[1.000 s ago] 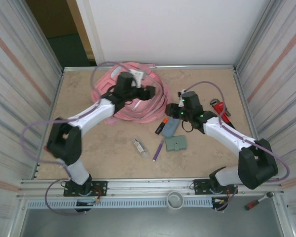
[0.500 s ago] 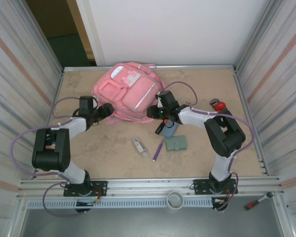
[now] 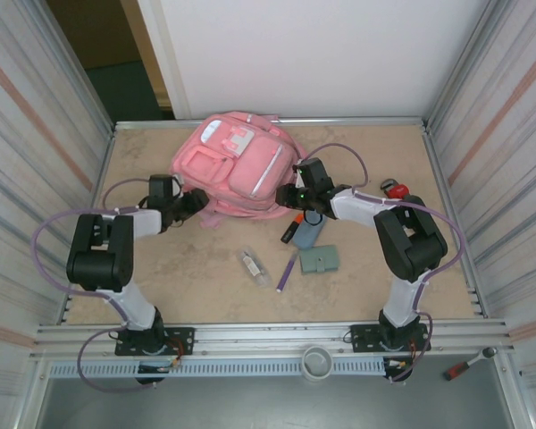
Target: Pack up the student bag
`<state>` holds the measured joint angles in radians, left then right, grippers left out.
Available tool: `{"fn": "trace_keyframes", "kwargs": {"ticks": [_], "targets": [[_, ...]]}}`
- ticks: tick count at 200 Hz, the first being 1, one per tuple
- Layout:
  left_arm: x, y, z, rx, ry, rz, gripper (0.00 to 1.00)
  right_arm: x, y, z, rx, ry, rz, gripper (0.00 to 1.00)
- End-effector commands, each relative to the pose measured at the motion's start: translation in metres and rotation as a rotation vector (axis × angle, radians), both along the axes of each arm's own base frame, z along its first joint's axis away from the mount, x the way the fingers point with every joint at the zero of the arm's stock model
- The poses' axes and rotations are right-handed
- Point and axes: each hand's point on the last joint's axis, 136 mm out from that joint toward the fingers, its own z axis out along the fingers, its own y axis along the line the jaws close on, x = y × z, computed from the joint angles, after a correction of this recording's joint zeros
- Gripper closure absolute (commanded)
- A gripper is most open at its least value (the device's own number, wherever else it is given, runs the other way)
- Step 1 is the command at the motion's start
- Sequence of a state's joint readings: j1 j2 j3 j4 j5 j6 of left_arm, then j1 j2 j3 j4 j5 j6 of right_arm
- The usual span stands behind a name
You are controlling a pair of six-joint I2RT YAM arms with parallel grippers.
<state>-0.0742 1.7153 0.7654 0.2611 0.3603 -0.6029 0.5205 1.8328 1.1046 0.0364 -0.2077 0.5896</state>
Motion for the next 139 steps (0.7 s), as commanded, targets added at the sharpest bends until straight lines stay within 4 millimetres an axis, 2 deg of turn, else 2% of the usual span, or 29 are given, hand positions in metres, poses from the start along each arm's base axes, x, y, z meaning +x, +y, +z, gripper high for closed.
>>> {"fn": "trace_keyframes", "kwargs": {"ticks": [1,32,49,60,80,97,112,139], "targets": [[0.006,-0.02,0.003,-0.034,-0.021,-0.047,0.51,0.009,-0.004,0.004,-0.017,-0.024,0.002,0.63],[0.008,-0.032,-0.008,-0.035,-0.011,-0.055,0.59,0.008,-0.005,0.006,-0.018,-0.029,0.008,0.63],[0.01,-0.035,-0.01,-0.056,-0.018,-0.053,0.73,0.006,-0.004,0.008,-0.022,-0.037,0.035,0.62],[0.009,-0.037,-0.004,-0.076,-0.032,-0.056,0.82,0.006,-0.005,0.017,-0.032,-0.059,0.061,0.6],[0.005,-0.043,0.023,-0.136,-0.079,-0.071,0.96,0.004,-0.01,0.048,-0.075,-0.147,0.114,0.57],[0.0,-0.052,0.052,-0.207,-0.116,-0.083,1.0,-0.008,-0.005,0.077,-0.084,-0.244,0.19,0.55],[-0.005,-0.062,0.075,-0.264,-0.139,-0.094,1.0,-0.028,0.009,0.091,-0.071,-0.303,0.266,0.54],[-0.01,-0.078,0.107,-0.337,-0.162,-0.108,1.0,-0.068,0.048,0.084,-0.046,-0.359,0.398,0.54]]}}
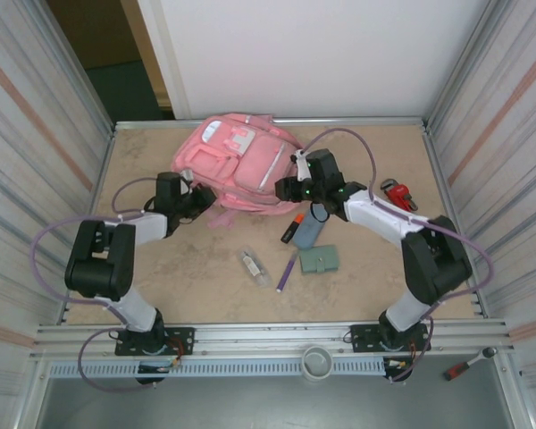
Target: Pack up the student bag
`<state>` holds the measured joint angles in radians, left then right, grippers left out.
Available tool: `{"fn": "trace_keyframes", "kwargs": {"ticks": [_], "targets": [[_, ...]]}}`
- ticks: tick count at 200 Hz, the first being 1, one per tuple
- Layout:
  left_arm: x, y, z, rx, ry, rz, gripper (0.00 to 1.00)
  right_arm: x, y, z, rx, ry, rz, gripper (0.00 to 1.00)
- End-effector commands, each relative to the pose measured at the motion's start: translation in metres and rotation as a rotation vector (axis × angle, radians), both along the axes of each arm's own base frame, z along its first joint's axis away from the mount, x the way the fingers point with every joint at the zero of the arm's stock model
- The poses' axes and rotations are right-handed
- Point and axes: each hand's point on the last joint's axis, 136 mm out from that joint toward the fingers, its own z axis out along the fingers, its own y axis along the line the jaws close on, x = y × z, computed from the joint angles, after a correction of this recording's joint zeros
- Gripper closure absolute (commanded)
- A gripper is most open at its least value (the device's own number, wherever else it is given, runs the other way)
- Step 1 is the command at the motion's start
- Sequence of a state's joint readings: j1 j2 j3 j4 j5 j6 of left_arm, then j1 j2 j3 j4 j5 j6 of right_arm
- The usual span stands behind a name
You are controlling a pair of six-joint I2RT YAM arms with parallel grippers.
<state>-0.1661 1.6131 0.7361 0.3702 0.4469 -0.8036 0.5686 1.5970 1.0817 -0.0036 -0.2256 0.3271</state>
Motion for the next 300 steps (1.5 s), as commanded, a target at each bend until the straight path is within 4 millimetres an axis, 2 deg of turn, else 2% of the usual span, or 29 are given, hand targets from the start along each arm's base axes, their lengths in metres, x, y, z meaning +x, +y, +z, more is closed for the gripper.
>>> {"fn": "trace_keyframes", "kwargs": {"ticks": [1,21,46,66,87,93,125,152,185,203,234,255,300], "targets": [[-0.005,-0.026,0.055,-0.13,-0.089,-0.063,1.0,-0.042,0.036,-0.008,-0.023,-0.067,0.177,0.54],[-0.006,-0.033,0.071,-0.134,-0.098,-0.071,1.0,-0.068,0.068,-0.017,-0.021,-0.144,0.267,0.56],[-0.007,-0.039,0.079,-0.153,-0.095,-0.091,1.0,-0.086,0.097,-0.026,-0.035,-0.288,0.299,0.64],[-0.009,-0.042,0.084,-0.159,-0.099,-0.109,1.0,-0.08,0.114,-0.045,-0.054,-0.35,0.285,0.65],[-0.011,-0.043,0.088,-0.155,-0.103,-0.118,1.0,-0.064,0.124,-0.06,-0.055,-0.428,0.245,0.65],[-0.012,-0.043,0.089,-0.156,-0.1,-0.121,1.0,-0.06,0.125,-0.066,-0.065,-0.445,0.231,0.65],[-0.015,-0.045,0.094,-0.151,-0.106,-0.142,1.0,-0.034,0.126,-0.072,-0.106,-0.595,0.152,0.64],[-0.015,-0.045,0.097,-0.152,-0.115,-0.147,1.0,-0.015,0.113,-0.076,-0.153,-0.641,0.057,0.63],[-0.017,-0.045,0.094,-0.155,-0.107,-0.152,1.0,-0.017,0.112,-0.079,-0.157,-0.654,0.04,0.62],[-0.018,-0.046,0.093,-0.16,-0.102,-0.152,1.0,-0.023,0.117,-0.07,-0.168,-0.706,0.038,0.62],[-0.02,-0.048,0.094,-0.172,-0.103,-0.16,1.0,-0.015,0.119,-0.061,-0.184,-0.732,0.004,0.63],[-0.021,-0.05,0.094,-0.174,-0.103,-0.165,1.0,-0.012,0.119,-0.048,-0.169,-0.782,-0.023,0.64],[-0.023,-0.052,0.091,-0.17,-0.099,-0.167,1.0,-0.009,0.118,-0.04,-0.169,-0.822,-0.065,0.64]]}}
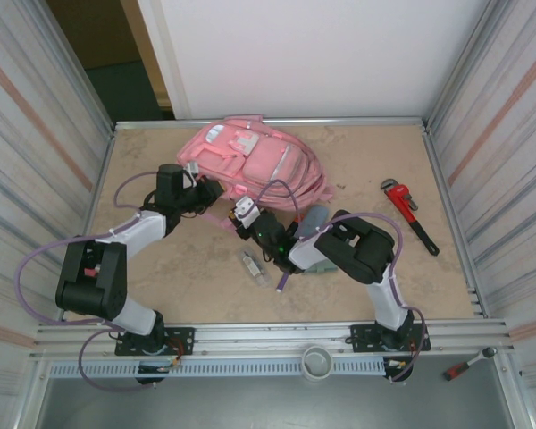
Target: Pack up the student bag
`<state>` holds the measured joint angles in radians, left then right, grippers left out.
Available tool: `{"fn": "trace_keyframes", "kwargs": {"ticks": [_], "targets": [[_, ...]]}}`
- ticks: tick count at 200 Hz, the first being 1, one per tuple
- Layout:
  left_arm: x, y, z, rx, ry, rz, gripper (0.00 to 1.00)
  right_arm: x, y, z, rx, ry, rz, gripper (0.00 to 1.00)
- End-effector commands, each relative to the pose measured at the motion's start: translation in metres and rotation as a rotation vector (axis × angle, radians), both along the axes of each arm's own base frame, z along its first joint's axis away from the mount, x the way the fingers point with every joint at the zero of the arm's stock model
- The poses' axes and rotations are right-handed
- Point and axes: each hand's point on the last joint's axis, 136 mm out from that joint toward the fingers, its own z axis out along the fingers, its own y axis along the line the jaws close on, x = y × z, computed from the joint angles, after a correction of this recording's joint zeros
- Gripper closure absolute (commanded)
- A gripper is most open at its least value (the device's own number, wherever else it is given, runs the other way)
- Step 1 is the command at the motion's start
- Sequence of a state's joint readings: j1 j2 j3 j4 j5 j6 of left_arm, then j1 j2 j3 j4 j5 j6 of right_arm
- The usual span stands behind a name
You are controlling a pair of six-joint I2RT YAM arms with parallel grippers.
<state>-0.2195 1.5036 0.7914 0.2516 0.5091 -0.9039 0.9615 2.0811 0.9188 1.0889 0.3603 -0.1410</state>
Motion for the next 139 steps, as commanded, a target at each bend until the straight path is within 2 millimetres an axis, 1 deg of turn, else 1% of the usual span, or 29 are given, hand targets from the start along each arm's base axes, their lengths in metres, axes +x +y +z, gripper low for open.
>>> {"fn": "trace_keyframes", "kwargs": {"ticks": [1,28,40,61,80,101,119,139], "targets": [[-0.007,-0.022,0.044,-0.068,-0.123,-0.102,1.0,0.011,0.0,0.027,0.058,-0.094,-0.052,0.64],[-0.007,-0.024,0.04,-0.066,-0.116,-0.108,1.0,0.016,-0.003,0.028,0.061,-0.113,-0.088,0.58],[-0.007,-0.024,0.039,-0.065,-0.113,-0.108,1.0,0.018,-0.006,0.032,0.071,-0.127,-0.11,0.56],[-0.008,-0.024,0.037,-0.061,-0.111,-0.106,1.0,0.023,-0.008,0.035,0.081,-0.142,-0.145,0.57],[-0.009,-0.024,0.037,-0.06,-0.113,-0.109,1.0,0.024,-0.009,0.036,0.098,-0.156,-0.157,0.62],[-0.011,-0.023,0.035,-0.058,-0.109,-0.107,1.0,0.022,-0.004,0.035,0.098,-0.162,-0.122,0.7],[-0.012,-0.022,0.033,-0.051,-0.109,-0.105,1.0,0.015,-0.001,0.035,0.11,-0.172,-0.074,0.77],[-0.012,-0.022,0.033,-0.052,-0.109,-0.104,1.0,0.008,-0.002,0.028,0.109,-0.161,-0.04,0.86]]}}
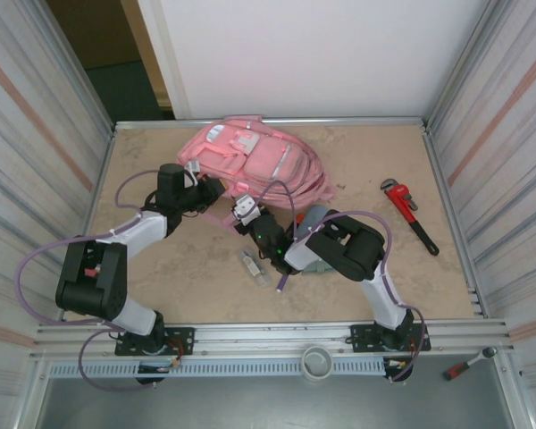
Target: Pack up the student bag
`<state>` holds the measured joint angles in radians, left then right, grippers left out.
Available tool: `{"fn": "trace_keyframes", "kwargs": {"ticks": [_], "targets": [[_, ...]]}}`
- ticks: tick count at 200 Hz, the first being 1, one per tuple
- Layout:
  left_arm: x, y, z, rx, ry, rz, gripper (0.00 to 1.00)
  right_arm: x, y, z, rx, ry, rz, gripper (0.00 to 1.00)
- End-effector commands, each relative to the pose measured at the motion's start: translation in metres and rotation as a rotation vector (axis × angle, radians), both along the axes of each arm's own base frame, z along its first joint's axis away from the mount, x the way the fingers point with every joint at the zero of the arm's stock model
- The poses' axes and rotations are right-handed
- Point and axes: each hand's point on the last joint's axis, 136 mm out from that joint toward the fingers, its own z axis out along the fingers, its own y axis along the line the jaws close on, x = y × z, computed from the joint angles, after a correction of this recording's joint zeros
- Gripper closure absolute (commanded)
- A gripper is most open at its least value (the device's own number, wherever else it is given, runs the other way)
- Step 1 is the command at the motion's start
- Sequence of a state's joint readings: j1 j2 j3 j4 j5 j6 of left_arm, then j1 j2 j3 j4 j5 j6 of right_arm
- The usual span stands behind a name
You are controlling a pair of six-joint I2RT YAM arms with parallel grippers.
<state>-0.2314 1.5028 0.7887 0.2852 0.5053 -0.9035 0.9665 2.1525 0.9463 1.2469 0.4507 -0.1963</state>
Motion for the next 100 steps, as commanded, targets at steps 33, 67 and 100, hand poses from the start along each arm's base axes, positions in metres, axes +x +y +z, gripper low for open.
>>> {"fn": "trace_keyframes", "kwargs": {"ticks": [33,67,100], "targets": [[-0.013,-0.017,0.026,-0.043,-0.078,-0.095,1.0,-0.008,-0.002,0.016,0.061,-0.076,0.038,0.94],[-0.012,-0.018,0.025,-0.05,-0.075,-0.098,1.0,-0.007,-0.006,0.016,0.065,-0.063,-0.011,0.96],[-0.014,-0.023,0.041,-0.108,-0.088,-0.116,1.0,-0.014,-0.012,0.013,0.116,-0.007,-0.096,0.81]]}}
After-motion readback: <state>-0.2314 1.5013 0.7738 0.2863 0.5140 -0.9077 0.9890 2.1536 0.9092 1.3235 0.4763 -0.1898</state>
